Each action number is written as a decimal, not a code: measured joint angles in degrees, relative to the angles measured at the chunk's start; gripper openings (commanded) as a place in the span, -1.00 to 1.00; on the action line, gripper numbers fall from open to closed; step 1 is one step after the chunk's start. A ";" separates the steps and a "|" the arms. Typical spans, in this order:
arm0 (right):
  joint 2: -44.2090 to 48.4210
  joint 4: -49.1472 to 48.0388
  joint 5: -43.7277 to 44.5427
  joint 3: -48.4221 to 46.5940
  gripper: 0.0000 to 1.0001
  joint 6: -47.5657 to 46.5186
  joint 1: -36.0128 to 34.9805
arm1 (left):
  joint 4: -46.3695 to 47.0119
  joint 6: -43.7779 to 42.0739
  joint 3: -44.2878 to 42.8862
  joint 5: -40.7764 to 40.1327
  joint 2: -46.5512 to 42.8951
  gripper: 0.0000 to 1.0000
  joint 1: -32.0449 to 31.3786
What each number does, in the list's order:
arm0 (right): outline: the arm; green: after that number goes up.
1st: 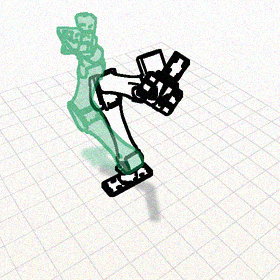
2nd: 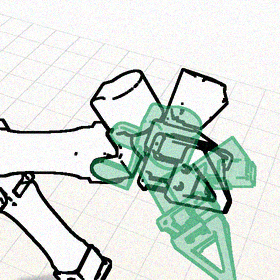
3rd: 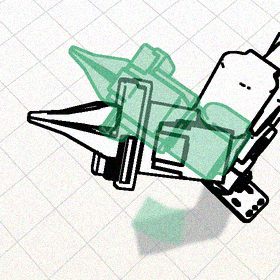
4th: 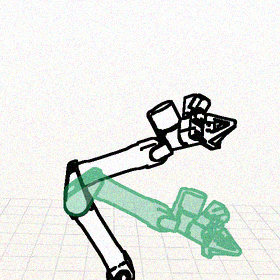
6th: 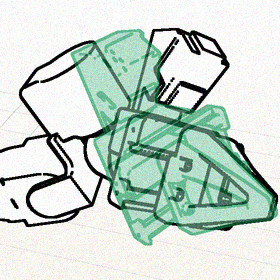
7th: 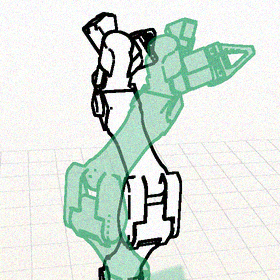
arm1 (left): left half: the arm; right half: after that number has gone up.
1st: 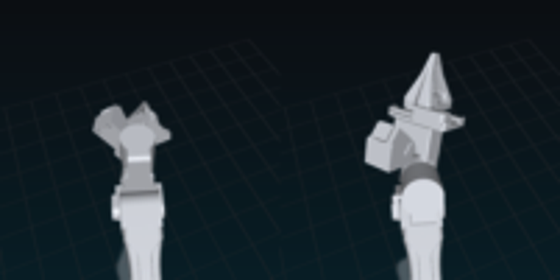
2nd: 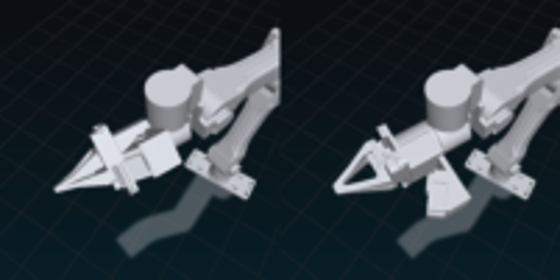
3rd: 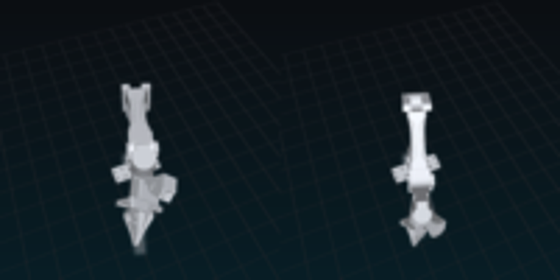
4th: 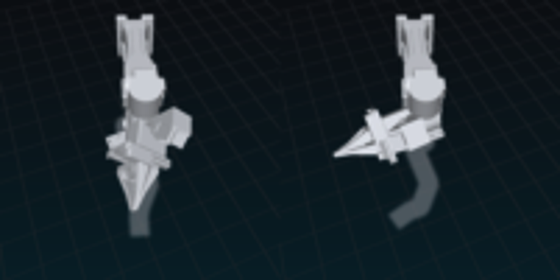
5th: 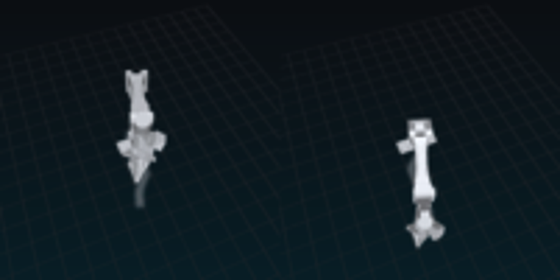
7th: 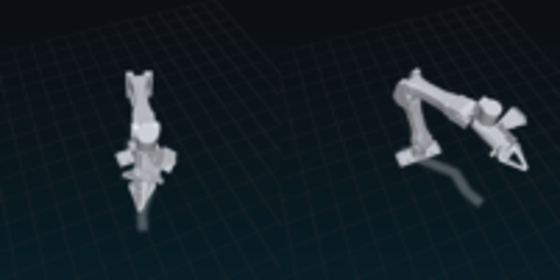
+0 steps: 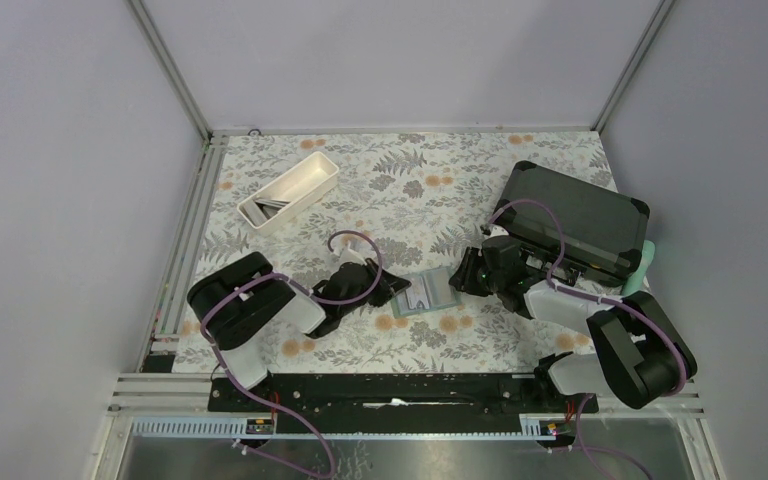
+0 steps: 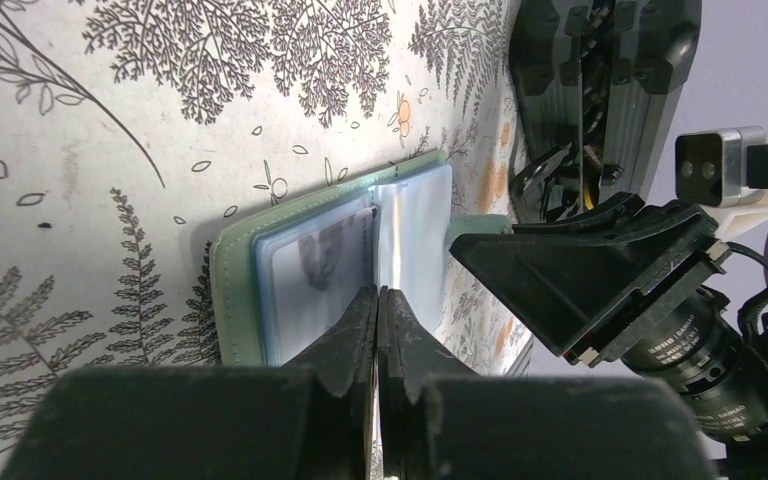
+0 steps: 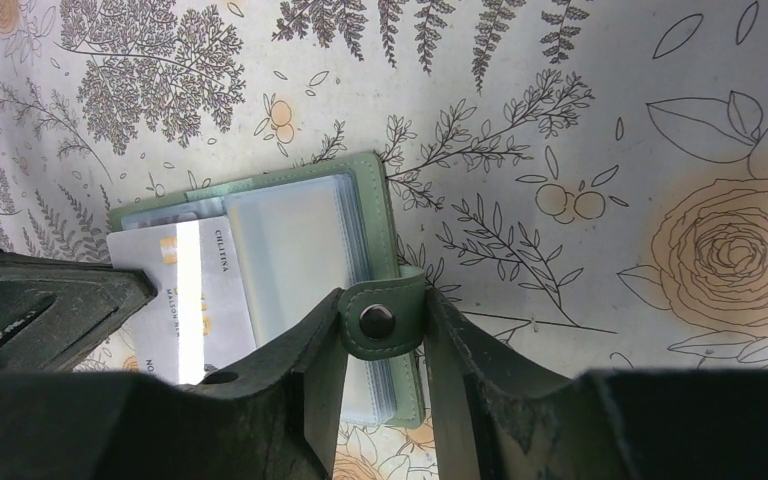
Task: Put the credit cards into the card holder
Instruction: Insert the credit card into the card holder.
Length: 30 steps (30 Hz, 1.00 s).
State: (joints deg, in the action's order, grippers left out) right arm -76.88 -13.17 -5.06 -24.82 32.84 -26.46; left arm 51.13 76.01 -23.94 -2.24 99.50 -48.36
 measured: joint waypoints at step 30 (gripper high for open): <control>0.04 0.39 0.09 -0.07 -0.24 0.00 0.00 | 4.17 2.08 0.09 -0.63 2.69 -1.00 -0.35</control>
State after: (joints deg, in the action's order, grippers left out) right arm -76.84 -12.78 -4.97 -24.88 32.84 -26.46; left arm 55.31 78.08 -23.86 -2.87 102.19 -48.71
